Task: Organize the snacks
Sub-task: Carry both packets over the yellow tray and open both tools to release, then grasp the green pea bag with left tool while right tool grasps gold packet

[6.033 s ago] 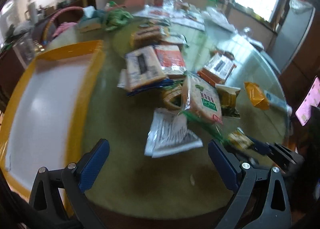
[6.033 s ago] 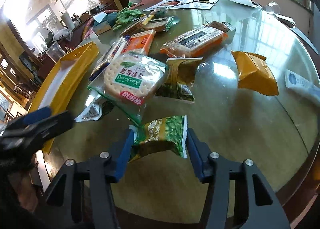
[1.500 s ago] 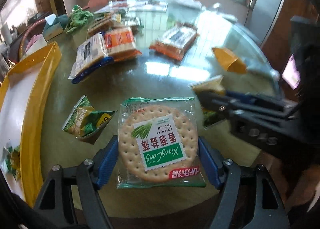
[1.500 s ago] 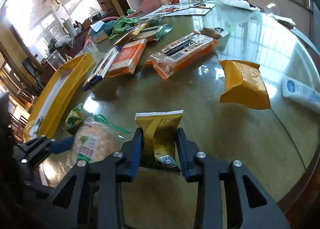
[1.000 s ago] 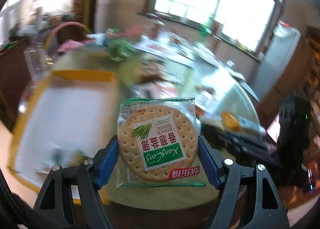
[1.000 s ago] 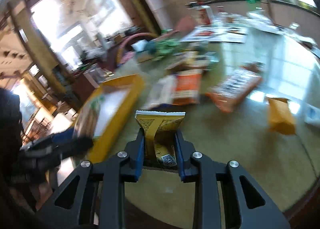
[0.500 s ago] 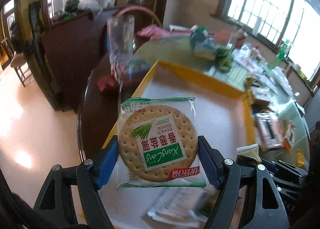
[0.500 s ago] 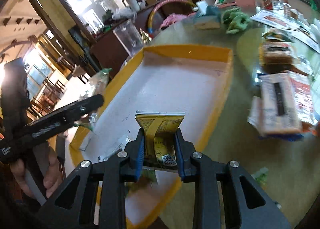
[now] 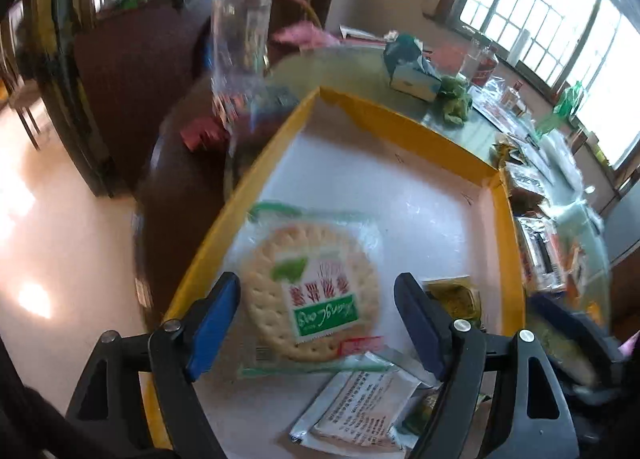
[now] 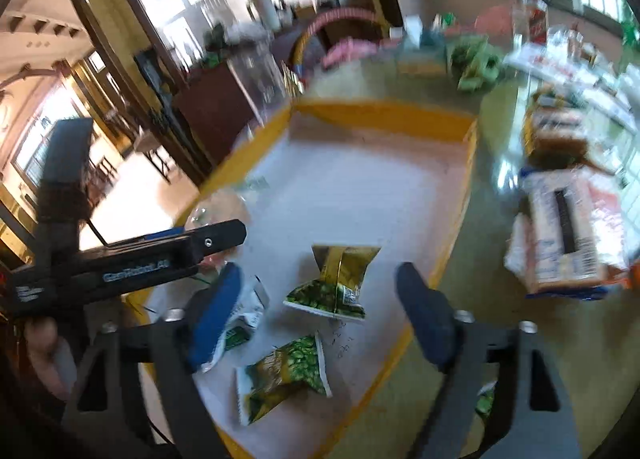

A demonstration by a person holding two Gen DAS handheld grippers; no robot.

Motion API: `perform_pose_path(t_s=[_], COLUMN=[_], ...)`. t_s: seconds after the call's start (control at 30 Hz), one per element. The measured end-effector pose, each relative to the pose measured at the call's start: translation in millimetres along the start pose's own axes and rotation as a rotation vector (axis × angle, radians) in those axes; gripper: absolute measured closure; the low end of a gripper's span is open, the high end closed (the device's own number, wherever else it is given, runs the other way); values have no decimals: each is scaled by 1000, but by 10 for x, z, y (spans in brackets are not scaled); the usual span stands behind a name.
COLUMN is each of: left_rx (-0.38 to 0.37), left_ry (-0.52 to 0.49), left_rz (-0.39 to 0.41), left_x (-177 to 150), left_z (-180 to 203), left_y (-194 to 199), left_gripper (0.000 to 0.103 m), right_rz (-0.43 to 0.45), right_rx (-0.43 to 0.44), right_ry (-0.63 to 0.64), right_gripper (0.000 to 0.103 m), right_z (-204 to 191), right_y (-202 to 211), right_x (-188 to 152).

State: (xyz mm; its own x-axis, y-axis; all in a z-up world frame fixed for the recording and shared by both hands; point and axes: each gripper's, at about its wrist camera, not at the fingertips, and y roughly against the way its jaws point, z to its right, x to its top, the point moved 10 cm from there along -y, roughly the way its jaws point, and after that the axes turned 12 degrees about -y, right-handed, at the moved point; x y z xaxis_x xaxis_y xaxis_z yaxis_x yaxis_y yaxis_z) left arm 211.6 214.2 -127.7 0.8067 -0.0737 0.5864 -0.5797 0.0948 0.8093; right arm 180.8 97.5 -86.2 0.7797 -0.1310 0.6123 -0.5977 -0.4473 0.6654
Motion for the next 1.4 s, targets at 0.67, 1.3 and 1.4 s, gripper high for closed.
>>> perform_pose_path(t_s=[0.67,1.3,1.4], left_rx=[16,-265,-244], left_ry=[-147,-222,-218], left_rz=[166,-140,-166], left_x=[-204,-510,-502], left_z=[1137,2481,2530], left_y=[688,43,-43], left_gripper=[16,20,22], right_rz=[137,219,242], right_rx=[110,-147,-231], right_ry=[-77,-332,-423], right_gripper=[8,14,14], right_z=[738,2538,2995], right_y=[1229,2110,2185], right_x=[-539,-369,-222])
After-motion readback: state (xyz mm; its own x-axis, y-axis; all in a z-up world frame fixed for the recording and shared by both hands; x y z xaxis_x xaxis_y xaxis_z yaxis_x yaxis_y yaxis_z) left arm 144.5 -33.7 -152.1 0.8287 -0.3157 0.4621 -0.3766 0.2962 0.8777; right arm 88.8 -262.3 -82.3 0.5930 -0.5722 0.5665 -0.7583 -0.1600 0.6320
